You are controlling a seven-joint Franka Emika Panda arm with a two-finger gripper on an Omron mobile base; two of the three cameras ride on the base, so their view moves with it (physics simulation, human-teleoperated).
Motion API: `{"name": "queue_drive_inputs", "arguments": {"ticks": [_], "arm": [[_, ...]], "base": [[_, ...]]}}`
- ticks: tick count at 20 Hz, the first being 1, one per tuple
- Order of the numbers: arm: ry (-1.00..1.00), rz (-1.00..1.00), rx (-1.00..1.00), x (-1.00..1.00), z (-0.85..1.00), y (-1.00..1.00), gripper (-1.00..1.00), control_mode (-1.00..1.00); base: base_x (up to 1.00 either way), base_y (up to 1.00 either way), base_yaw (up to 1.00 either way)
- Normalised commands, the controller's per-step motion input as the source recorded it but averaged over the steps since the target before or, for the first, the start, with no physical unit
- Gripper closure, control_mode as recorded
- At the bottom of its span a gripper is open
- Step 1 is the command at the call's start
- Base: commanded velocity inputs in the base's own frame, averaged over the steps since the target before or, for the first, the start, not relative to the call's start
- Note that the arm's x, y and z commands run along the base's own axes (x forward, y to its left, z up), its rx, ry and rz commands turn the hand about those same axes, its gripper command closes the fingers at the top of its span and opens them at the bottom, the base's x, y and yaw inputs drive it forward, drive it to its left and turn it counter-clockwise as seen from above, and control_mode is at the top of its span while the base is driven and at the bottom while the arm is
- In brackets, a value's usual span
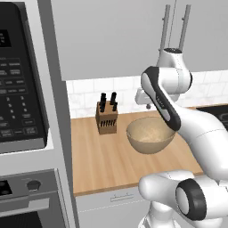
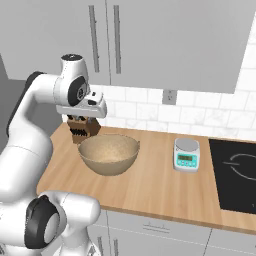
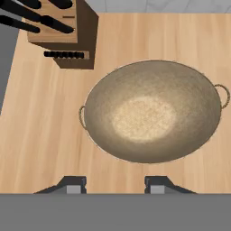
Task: Open the cabinet, pick up the bread from the cabinet and place it in the basket. Then move the basket to the dining counter.
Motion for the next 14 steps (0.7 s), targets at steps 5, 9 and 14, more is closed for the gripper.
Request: {"name": "queue_drive_inputs", "arguments": {"ticks": [5,9,14], "arm": [[0.0,0.0,-0.01,-0.02,0.0,0.0,-1.0,-1.0],[-0.03,-0.03,-0.04,-0.04,0.0,0.01,-1.0,-1.0],[-0.25,-0.09,-0.27,0.0,0.6,0.27,-1.0,-1.0]], "base": [[0.0,0.0,0.0],[0.0,0.0,0.0],[0.0,0.0,0.0]]}}
